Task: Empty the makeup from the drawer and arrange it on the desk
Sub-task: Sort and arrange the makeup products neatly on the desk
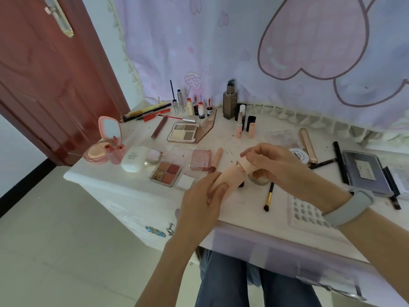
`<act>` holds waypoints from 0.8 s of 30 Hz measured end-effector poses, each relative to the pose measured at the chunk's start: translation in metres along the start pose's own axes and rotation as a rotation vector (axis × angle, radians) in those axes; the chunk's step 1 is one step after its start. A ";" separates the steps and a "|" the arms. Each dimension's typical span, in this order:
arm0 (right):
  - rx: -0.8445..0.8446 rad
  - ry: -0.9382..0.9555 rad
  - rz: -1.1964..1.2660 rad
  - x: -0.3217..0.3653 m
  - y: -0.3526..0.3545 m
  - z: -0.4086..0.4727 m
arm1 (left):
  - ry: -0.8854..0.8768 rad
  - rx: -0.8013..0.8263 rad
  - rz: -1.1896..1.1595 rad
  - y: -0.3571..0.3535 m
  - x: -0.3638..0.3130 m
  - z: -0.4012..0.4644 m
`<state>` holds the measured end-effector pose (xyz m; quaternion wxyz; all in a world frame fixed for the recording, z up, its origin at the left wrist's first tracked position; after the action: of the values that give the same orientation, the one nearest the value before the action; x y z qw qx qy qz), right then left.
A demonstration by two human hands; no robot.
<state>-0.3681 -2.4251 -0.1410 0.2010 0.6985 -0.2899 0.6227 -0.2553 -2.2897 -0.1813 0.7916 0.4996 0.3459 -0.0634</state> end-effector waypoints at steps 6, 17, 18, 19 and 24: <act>-0.043 0.026 -0.218 -0.008 -0.006 0.005 | 0.180 0.048 -0.098 -0.004 0.011 -0.009; -0.153 0.181 -0.351 -0.011 0.008 0.004 | 0.331 -0.026 -0.110 -0.009 0.006 -0.015; -0.141 0.199 -0.377 -0.012 0.006 0.003 | 0.285 -0.023 -0.030 -0.010 0.006 -0.017; -0.127 0.220 -0.395 -0.012 0.004 0.002 | 0.247 -0.010 0.034 -0.010 0.004 -0.019; -0.073 0.355 -0.684 -0.021 -0.011 -0.009 | 0.141 0.050 0.412 -0.007 0.002 -0.023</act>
<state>-0.3693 -2.4077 -0.1597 0.4689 0.6285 -0.0227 0.6201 -0.2682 -2.2732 -0.1943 0.7490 0.5825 0.2893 0.1265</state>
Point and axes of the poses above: each hand's wrist, its own z-axis towards the middle knuckle, its own y-axis out of the back of the hand, x = y × z, the point moved 1 cm from there along z, towards the middle knuckle, and after that the axes turned 11 degrees about z, right-handed, at the moved point
